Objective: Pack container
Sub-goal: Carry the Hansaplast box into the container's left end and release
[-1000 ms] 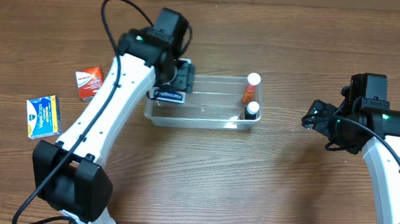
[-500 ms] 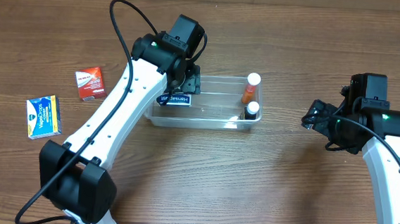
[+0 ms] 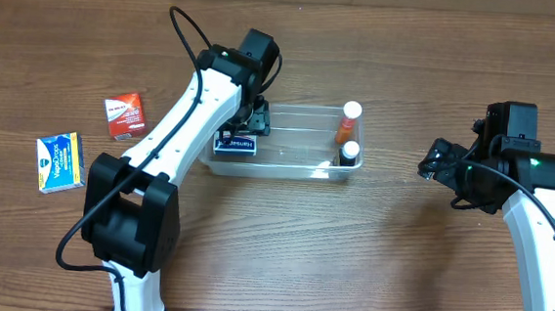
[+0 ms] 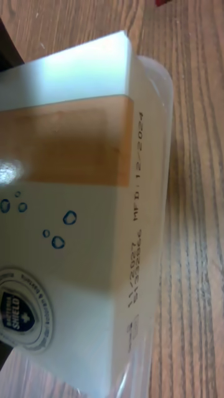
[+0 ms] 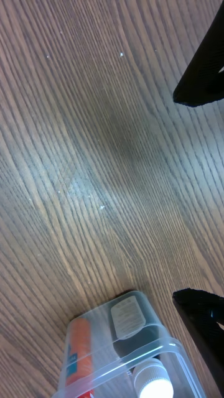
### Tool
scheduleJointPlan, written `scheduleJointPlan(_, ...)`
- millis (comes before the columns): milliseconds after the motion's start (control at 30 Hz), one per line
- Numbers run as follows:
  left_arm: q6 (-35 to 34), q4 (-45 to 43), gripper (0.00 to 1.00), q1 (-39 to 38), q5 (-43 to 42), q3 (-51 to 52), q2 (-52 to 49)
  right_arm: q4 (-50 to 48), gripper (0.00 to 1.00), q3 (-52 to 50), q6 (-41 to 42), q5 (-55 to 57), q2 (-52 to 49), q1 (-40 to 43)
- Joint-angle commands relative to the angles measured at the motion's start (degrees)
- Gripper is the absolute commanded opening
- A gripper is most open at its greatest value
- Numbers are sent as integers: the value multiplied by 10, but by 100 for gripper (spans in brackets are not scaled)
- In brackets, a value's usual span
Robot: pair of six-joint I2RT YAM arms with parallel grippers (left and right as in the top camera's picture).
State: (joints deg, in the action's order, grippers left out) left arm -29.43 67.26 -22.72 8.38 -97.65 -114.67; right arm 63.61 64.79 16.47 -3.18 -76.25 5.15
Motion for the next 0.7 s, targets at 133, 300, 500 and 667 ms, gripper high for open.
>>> scheduleJointPlan(133, 12, 18, 82, 2, 1, -3, -7, -1, 96, 5, -2, -3, 0, 2)
scheduleJointPlan(300, 12, 30, 97, 2, 1, -3, -7, -1, 96, 5, -2, -3, 0, 2)
scheduleJointPlan(500, 12, 30, 100, 2, 1, -3, -7, -1, 96, 5, -2, -3, 0, 2)
scheduleJointPlan(667, 16, 31, 100, 2, 10, -8, -7, -1, 96, 5, -2, -3, 0, 2)
